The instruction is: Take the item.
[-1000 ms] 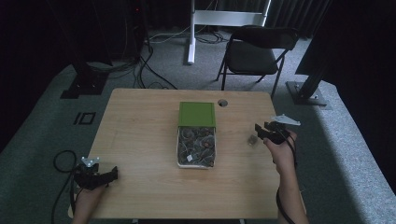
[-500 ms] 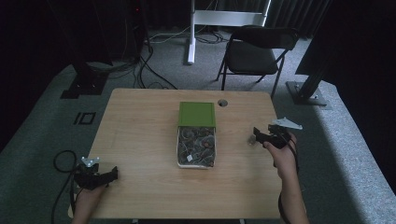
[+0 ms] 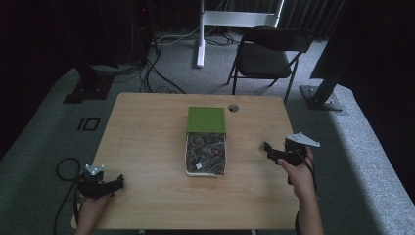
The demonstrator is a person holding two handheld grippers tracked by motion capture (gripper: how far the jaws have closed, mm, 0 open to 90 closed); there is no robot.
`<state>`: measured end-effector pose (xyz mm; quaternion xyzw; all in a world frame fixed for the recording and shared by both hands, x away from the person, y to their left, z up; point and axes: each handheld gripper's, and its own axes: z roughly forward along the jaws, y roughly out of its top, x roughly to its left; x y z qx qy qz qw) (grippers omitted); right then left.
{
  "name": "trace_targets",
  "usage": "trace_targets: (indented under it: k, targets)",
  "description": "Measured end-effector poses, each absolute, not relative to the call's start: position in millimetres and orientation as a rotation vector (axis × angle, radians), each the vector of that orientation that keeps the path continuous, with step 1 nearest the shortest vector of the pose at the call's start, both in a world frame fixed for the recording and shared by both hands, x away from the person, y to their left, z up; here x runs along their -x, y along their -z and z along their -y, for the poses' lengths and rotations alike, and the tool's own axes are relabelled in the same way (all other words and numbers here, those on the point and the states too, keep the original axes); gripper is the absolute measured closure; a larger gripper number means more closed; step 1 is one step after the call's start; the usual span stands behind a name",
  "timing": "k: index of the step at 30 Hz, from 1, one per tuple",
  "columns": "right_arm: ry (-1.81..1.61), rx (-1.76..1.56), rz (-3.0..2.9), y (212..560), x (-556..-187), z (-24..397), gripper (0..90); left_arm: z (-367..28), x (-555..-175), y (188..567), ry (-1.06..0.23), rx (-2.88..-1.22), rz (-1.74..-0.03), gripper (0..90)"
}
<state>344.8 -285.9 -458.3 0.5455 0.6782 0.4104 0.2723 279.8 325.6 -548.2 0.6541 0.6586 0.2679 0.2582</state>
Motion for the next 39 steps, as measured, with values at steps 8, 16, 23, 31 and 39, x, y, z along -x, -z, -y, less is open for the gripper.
trace_targets:
  k: [8,16,23,31,39]
  targets:
    - [-1.116,-1.476,-1.856,474,-337,286,12.3,-326,-280,548,-0.726,-1.773,-1.786,0.3]
    - [-1.118,-1.447,-1.884,494,-328,285,13.8,-326,-280,548,-0.727,-1.772,-1.785,0.3]
    - [-1.112,-1.436,-1.949,512,-321,283,13.8,-326,-280,548,-0.726,-1.775,-1.785,0.3]
    - [-1.107,-1.404,-2.017,527,-312,284,13.9,-326,-280,548,-0.726,-1.775,-1.785,0.3]
    - [-1.099,-1.35,-2.093,537,-302,282,13.9,-326,-280,548,-0.726,-1.775,-1.785,0.3]
